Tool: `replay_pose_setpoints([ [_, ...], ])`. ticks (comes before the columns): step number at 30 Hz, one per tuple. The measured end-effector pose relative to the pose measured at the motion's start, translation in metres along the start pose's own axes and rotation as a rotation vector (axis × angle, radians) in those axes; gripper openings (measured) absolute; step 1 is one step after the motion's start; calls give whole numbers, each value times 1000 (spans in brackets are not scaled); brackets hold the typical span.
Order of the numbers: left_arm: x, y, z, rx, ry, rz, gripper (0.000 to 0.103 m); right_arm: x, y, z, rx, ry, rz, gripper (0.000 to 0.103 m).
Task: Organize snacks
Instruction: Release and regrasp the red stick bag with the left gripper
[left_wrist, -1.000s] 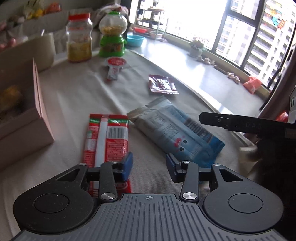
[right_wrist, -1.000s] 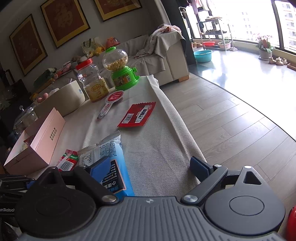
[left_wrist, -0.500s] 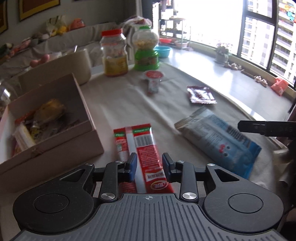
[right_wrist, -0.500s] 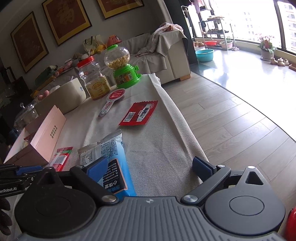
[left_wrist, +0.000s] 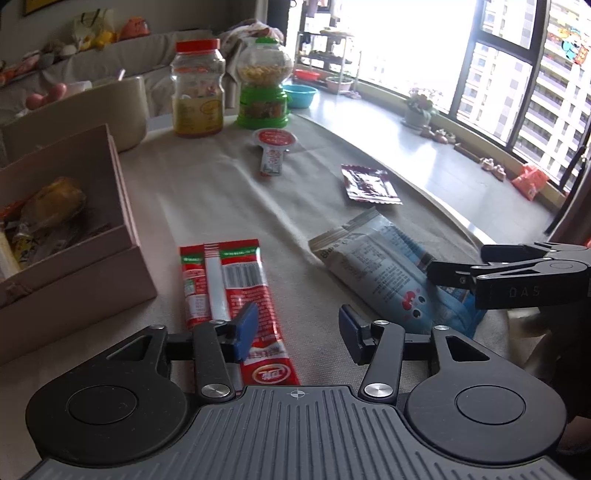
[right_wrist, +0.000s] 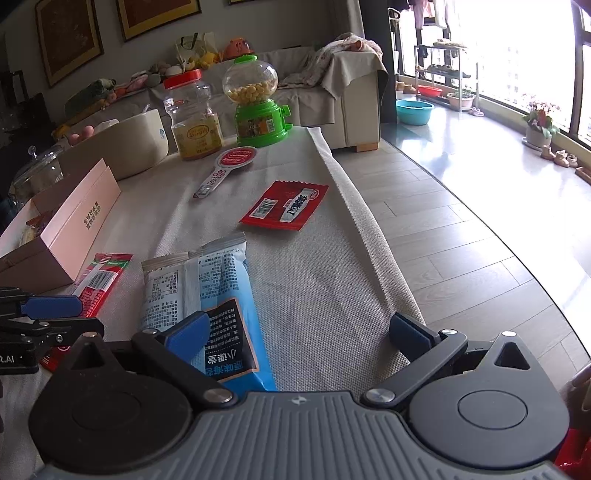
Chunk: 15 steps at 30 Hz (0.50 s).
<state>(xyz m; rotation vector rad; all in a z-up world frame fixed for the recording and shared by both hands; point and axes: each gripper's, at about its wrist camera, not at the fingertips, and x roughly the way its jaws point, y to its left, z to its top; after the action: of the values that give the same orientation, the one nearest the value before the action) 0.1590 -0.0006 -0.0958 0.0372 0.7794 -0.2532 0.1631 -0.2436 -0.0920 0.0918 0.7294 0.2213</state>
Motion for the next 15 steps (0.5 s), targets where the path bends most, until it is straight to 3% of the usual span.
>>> replay_pose_setpoints([
  [3, -3, -5, -4, 85, -4, 121, 49, 0, 0, -1, 2, -3, 2, 103],
  [5, -2, -7, -9, 112, 19, 112, 54, 0, 0, -1, 2, -4, 1, 103],
  [8, 0, -9, -10, 119, 24, 84, 72, -1, -1, -2, 4, -7, 3, 103],
  [10, 3, -7, -8, 84, 29, 25, 93, -1, -2, -2, 8, -9, 7, 103],
  [12, 3, -5, -8, 54, 22, 4, 95, -1, -2, -2, 7, -9, 6, 103],
  [15, -3, 3, -9, -10, -25, 37, 87, -2, -4, -2, 9, -10, 9, 103],
])
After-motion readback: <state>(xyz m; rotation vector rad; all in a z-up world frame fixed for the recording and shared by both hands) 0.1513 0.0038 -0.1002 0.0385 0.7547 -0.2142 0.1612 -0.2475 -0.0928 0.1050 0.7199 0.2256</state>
